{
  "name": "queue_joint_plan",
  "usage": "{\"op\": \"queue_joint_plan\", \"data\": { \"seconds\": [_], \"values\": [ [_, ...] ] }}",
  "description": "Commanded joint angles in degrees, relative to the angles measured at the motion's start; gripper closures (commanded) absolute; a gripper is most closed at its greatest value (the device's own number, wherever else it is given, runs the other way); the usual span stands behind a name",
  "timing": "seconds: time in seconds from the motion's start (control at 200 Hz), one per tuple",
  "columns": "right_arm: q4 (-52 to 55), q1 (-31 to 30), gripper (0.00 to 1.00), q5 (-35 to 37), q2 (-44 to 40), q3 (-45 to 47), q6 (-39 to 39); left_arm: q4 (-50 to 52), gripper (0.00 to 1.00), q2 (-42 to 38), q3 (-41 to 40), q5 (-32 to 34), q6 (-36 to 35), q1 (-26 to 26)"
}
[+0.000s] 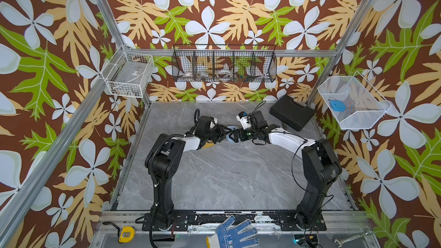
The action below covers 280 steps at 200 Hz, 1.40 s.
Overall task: Insert the battery into the alarm
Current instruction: Adjust the alarm at the center of the board.
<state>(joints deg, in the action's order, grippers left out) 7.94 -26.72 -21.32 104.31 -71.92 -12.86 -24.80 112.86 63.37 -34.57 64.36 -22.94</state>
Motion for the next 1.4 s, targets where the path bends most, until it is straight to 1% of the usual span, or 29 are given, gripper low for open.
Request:
{"op": "queue_joint_plan", "data": {
  "seconds": [0.0, 0.11, 0.195, 0.24, 0.28, 0.325, 0.365, 0.41, 0.47, 0.561, 0.626, 0.716, 0.761, 0.836, 0.896, 0.986, 1.136, 1.266, 1.396],
  "values": [
    [-2.6, -0.1, 0.01, -0.3, -2.2, 1.6, 6.4, -0.4, 0.64, -1.2, 0.2, 2.0, 2.1, -0.1],
    [-4.4, -0.1, 0.01, 3.3, -5.9, 6.0, 11.5, 0.3, 0.64, -2.4, 0.1, 3.1, 3.4, -0.1],
    [-10.1, -1.2, 0.01, 6.2, -10.8, 12.1, 17.1, 1.9, 0.64, -3.2, 0.4, 4.0, 4.1, -0.2],
    [-14.7, -3.5, 0.01, 9.8, -14.0, 16.8, 23.2, 3.2, 0.64, -3.5, 0.7, 4.2, 4.5, -0.3],
    [-20.1, -6.3, 0.00, 13.3, -16.6, 21.2, 30.7, 4.2, 0.65, -3.9, 0.7, 4.6, 5.1, -0.4],
    [-25.6, -9.0, 0.01, 17.4, -18.5, 25.2, 37.4, 5.3, 0.65, -4.4, 0.7, 5.1, 5.8, -0.6],
    [-29.5, -10.6, 0.00, 20.0, -19.0, 27.6, 41.5, 6.1, 0.65, -4.8, 0.7, 5.4, 6.5, -0.9],
    [-33.5, -11.9, 0.01, 22.9, -19.1, 29.2, 43.6, 7.0, 0.65, -5.2, 0.8, 5.8, 7.0, -1.0],
    [-37.0, -13.0, 0.00, 24.5, -18.6, 30.7, 46.8, 8.0, 0.65, -5.7, 0.9, 6.1, 7.4, -1.2],
    [-44.6, -15.4, 0.01, 31.2, -16.6, 33.2, 52.7, 9.9, 0.65, -6.2, 1.4, 6.8, 6.9, -1.5],
    [-49.1, -15.6, 0.01, 33.3, -15.2, 34.2, 53.9, 10.9, 0.65, -6.7, 1.2, 7.4, 6.7, -1.7],
    [-50.7, -15.5, 0.00, 33.7, -13.1, 33.6, 55.2, 11.3, 0.65, -7.0, 1.0, 7.4, 7.2, -2.1],
    [-50.8, -15.6, 0.02, 34.1, -11.7, 33.0, 56.1, 11.3, 0.65, -7.1, 1.0, 7.5, 7.5, -2.3],
    [-53.7, -16.0, 0.04, 37.7, -9.2, 32.7, 57.5, 11.6, 0.65, -7.2, 1.3, 7.5, 7.5, -2.8],
    [-55.1, -15.9, 0.06, 38.3, -8.3, 32.5, 57.8, 11.6, 0.65, -7.3, 1.1, 7.6, 7.5, -3.1],
    [-54.8, -16.0, 0.11, 37.5, -7.3, 31.4, 57.7, 11.6, 0.65, -7.2, 1.2, 7.7, 7.8, -3.3],
    [-55.5, -15.9, 0.19, 40.6, -5.3, 30.7, 58.6, 11.8, 0.65, -7.4, 1.2, 7.6, 7.8, -3.2],
    [-55.8, -16.1, 0.26, 41.4, -4.5, 30.2, 58.4, 11.7, 0.65, -7.3, 1.1, 7.2, 8.1, -3.3],
    [-55.9, -16.2, 0.39, 41.5, -4.3, 30.0, 58.4, 11.8, 0.64, -7.3, 1.1, 7.2, 8.2, -3.3]
  ]
}}
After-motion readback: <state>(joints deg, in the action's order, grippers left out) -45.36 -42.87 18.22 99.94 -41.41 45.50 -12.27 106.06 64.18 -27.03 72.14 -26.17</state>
